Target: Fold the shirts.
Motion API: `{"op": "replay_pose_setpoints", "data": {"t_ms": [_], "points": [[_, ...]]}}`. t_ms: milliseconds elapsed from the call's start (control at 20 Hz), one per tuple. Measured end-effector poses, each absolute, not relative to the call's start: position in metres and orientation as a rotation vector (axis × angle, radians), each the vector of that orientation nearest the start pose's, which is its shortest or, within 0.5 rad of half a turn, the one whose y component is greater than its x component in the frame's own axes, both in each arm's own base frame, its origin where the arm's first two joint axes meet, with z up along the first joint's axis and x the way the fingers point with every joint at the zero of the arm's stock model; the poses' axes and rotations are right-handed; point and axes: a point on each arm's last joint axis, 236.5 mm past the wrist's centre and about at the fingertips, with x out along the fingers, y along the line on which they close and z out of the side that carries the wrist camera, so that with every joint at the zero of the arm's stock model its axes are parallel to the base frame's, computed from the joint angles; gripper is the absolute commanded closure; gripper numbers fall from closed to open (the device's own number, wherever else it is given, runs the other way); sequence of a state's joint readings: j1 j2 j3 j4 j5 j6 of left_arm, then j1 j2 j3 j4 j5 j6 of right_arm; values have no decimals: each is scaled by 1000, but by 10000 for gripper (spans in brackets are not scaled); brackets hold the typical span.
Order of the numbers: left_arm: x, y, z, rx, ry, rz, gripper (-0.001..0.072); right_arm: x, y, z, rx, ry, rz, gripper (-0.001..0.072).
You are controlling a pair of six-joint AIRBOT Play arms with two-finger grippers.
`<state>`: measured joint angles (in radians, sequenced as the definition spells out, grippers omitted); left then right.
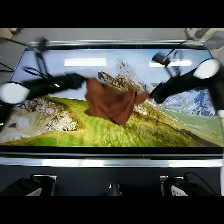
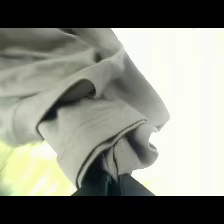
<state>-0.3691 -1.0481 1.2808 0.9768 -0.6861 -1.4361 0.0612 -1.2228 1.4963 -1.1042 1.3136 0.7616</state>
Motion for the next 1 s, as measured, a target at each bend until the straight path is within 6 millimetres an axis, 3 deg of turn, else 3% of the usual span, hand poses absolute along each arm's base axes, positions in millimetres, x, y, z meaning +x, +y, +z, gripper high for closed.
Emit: {"op": "replay_pose_setpoints", "data": {"t_ms": [100, 200, 250, 350, 450, 600, 650, 750, 850, 950, 1000], "points": [[364, -221, 369, -335, 214, -665, 683, 389, 118, 286, -488, 461, 636, 688], [317, -200, 473, -371, -69, -687, 683, 355, 114, 396, -482, 134, 520, 688], [293, -193, 508, -384, -172, -704, 683, 332, 112, 441, -458, -6, 477, 688], [254, -184, 554, -391, -318, -739, 683, 295, 108, 494, -401, -168, 432, 687], [236, -182, 571, -386, -378, -757, 683, 275, 108, 510, -369, -211, 430, 687], [237, -182, 572, -324, -390, -737, 682, 271, 109, 492, -374, -131, 450, 687], [244, -182, 567, -295, -377, -719, 682, 278, 108, 473, -386, -49, 457, 686], [275, -186, 537, -229, -270, -674, 682, 297, 103, 416, -405, 179, 484, 687], [322, -194, 479, -170, -78, -630, 682, 310, 98, 340, -410, 461, 531, 687], [368, -205, 399, -130, 156, -601, 682, 318, 93, 261, -390, 728, 574, 687], [389, -211, 348, -113, 289, -590, 682, 319, 91, 220, -374, 850, 591, 686]]}}
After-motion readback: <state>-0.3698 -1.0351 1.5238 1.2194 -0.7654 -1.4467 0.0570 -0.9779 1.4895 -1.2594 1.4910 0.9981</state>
